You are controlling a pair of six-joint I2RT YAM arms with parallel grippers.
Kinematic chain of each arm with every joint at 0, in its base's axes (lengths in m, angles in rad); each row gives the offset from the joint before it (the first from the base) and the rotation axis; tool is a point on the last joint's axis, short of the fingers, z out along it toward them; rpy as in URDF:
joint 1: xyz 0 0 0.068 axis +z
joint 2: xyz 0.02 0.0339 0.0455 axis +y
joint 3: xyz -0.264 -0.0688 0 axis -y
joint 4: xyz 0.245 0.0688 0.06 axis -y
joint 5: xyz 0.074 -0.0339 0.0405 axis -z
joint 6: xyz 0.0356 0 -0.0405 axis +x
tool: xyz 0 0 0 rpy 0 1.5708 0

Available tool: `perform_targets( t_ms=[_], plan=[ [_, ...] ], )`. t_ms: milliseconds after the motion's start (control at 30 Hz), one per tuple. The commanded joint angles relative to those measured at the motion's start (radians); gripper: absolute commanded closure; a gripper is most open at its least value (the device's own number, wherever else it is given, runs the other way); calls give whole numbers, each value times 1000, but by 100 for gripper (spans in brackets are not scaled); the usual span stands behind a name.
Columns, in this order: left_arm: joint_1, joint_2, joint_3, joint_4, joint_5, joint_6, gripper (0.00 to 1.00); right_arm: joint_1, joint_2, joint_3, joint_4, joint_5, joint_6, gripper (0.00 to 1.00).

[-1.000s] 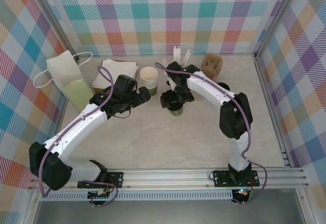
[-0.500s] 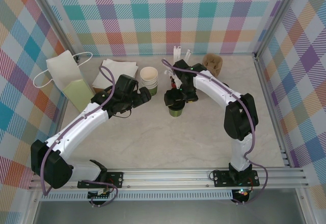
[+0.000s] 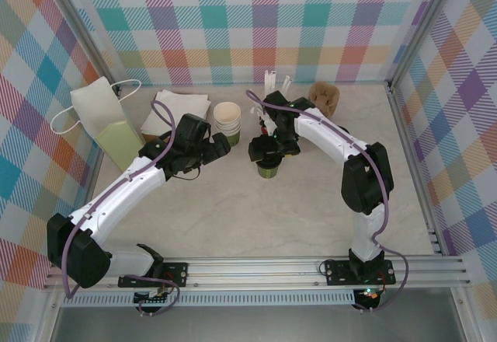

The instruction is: Pack the takeout coffee

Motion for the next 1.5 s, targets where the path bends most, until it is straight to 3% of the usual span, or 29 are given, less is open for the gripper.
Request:
perform_targets(
  t_ms=[0, 1300, 1467],
  plan=[
    [11, 4, 24, -24, 3, 17, 0, 3, -8, -4, -3, -17, -17, 0],
    [11, -14, 10, -36, -9, 19, 0, 12, 74, -5, 3, -16, -14, 0],
    [11, -19, 10, -39, -13, 19, 0, 11, 48, -28, 18, -9, -7, 4]
  ],
)
